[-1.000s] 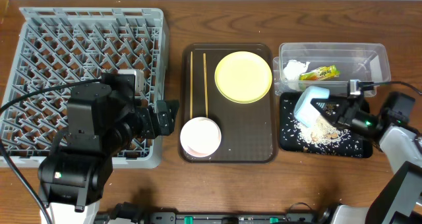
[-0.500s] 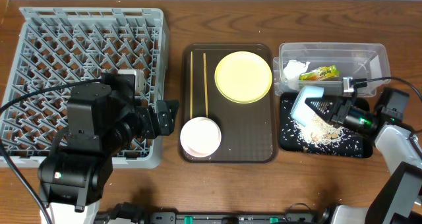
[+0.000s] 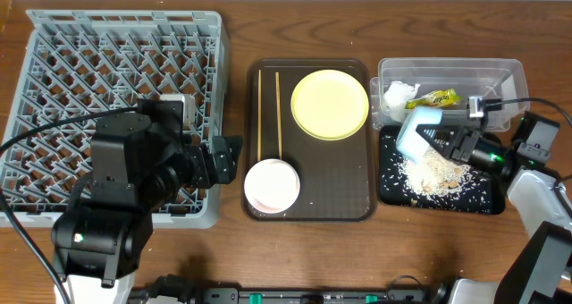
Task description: Sort waste into correct bins and load items into the dishwasher
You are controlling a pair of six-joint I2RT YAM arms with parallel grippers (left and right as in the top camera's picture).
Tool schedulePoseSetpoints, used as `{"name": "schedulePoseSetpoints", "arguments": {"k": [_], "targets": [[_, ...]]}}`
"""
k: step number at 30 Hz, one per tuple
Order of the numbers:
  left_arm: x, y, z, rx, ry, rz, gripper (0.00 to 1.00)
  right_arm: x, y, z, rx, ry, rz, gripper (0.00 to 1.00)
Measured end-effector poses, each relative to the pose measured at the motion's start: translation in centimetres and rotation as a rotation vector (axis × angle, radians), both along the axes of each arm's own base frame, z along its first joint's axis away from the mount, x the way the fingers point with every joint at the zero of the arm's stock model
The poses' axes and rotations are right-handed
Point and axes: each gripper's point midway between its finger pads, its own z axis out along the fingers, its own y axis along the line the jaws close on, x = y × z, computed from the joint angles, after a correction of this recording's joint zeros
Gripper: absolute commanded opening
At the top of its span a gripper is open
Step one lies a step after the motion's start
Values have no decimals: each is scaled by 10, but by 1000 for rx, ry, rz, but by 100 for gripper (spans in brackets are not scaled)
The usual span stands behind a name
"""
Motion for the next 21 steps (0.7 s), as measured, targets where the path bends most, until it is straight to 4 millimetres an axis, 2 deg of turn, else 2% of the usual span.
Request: {"name": "schedulePoseSetpoints", "arguments": {"k": [6,12,15,18,21], "targets": [[0,0,0,0,0,0,100,-1,28,1,-3,59,59,1],[0,0,0,0,0,0,99,-22,101,15,-143,30,190,1],[0,0,0,0,-1,0,100,-39,139,10,-363,82,199,1],[0,0,0,0,0,0,100,-52,161,-3,-608,80,175,1],[0,0,0,0,0,0,100,-58,170,-15,-790,38,145,1]]}}
